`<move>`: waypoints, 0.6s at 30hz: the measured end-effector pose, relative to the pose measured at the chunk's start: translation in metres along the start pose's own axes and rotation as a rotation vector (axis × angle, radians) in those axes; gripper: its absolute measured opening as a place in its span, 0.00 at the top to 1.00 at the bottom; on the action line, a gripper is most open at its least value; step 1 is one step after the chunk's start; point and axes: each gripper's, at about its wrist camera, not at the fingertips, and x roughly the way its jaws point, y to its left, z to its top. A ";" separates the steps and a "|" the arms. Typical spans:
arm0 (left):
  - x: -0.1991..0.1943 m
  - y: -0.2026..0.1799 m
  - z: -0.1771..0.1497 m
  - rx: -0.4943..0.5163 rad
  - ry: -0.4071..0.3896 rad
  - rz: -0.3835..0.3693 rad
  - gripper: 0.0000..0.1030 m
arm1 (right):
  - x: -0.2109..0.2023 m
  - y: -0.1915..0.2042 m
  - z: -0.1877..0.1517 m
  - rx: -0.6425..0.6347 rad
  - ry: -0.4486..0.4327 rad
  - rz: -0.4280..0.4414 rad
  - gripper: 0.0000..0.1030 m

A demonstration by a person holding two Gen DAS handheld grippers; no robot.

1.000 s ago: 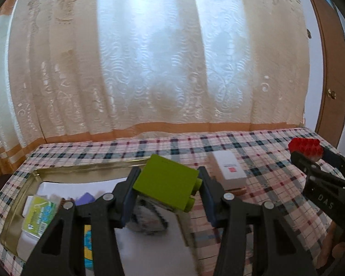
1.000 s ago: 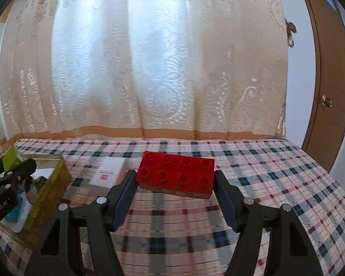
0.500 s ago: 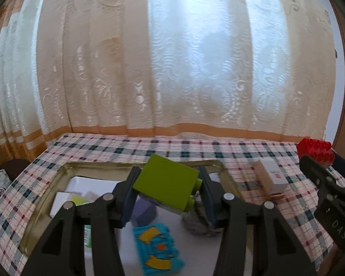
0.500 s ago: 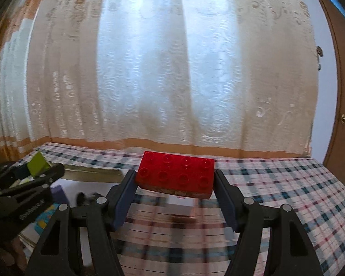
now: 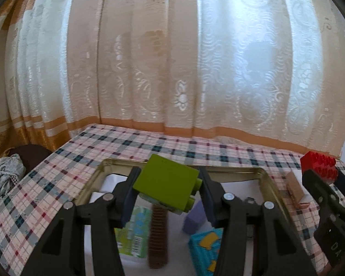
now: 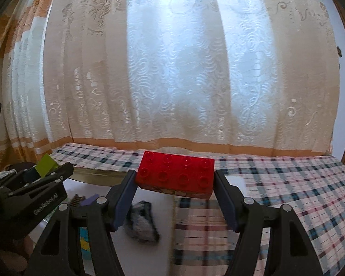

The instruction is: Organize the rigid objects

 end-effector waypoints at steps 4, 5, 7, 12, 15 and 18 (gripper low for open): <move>0.005 0.009 0.000 -0.010 0.015 0.025 0.52 | 0.008 0.018 0.001 -0.008 0.013 0.021 0.33; 0.006 0.011 0.000 -0.010 0.018 0.032 0.52 | 0.011 0.023 0.001 -0.011 0.021 0.028 0.33; 0.008 0.015 0.000 -0.015 0.025 0.052 0.52 | 0.015 0.028 0.001 -0.007 0.034 0.041 0.33; 0.012 0.021 0.000 -0.013 0.029 0.095 0.52 | 0.030 0.036 0.000 0.007 0.079 0.041 0.33; 0.014 0.021 -0.001 0.001 0.038 0.127 0.52 | 0.040 0.039 -0.002 0.025 0.120 0.043 0.33; 0.018 0.022 -0.002 0.002 0.055 0.131 0.52 | 0.044 0.040 -0.007 0.005 0.137 0.039 0.33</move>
